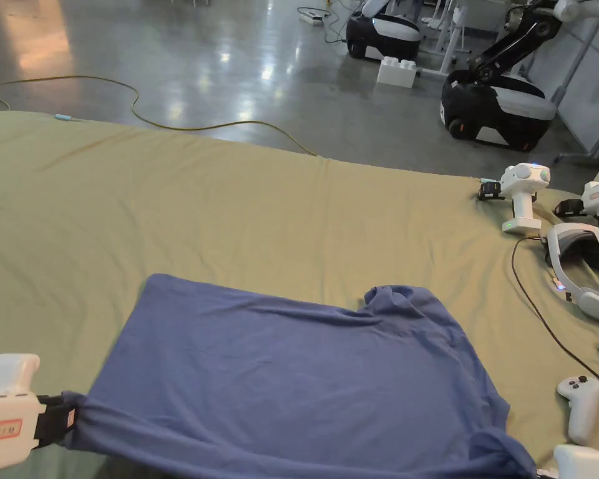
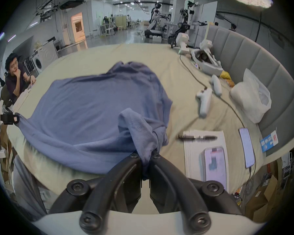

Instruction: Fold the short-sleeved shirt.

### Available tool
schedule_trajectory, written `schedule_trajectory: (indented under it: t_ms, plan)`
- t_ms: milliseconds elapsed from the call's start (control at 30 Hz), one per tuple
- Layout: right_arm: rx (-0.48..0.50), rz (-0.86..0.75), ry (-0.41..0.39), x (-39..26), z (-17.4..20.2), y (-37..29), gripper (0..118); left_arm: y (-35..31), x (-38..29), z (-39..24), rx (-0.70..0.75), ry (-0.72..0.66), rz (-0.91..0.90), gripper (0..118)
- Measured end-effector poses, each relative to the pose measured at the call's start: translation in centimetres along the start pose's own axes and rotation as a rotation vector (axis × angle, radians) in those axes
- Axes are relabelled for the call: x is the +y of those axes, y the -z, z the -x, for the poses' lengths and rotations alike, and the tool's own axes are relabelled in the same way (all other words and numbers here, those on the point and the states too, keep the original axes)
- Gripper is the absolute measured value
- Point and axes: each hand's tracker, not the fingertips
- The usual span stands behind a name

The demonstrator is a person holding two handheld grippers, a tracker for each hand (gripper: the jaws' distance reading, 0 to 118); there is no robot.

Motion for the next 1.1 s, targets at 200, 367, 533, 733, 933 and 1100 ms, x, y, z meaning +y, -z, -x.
schedule_trajectory:
  t_ms: [200,367,533,733,933,1100]
  plan:
    - [-0.016,-0.009,0.027,5.2,-0.4,5.4,7,4.3,5.1,0.5,-0.017,-0.047,0.014,10]
    - [-0.030,0.034,0.051,7.4,-0.3,10.1,7,7.8,8.3,0.6,-0.034,-0.086,0.046,10]
    - [-0.053,0.094,0.038,7.5,0.0,12.9,9,10.2,9.6,-0.3,-0.006,-0.052,0.075,10]
    - [-0.078,0.003,0.034,7.4,0.6,10.4,64,8.9,9.6,-1.1,0.043,0.001,0.031,46]
    - [-0.040,-0.294,-0.023,7.4,4.0,4.6,64,4.0,7.7,-3.4,-0.021,0.024,-0.175,52]
    - [-0.037,-0.543,0.015,6.9,8.2,0.3,64,-0.4,4.4,-6.4,-0.016,0.044,-0.433,51]
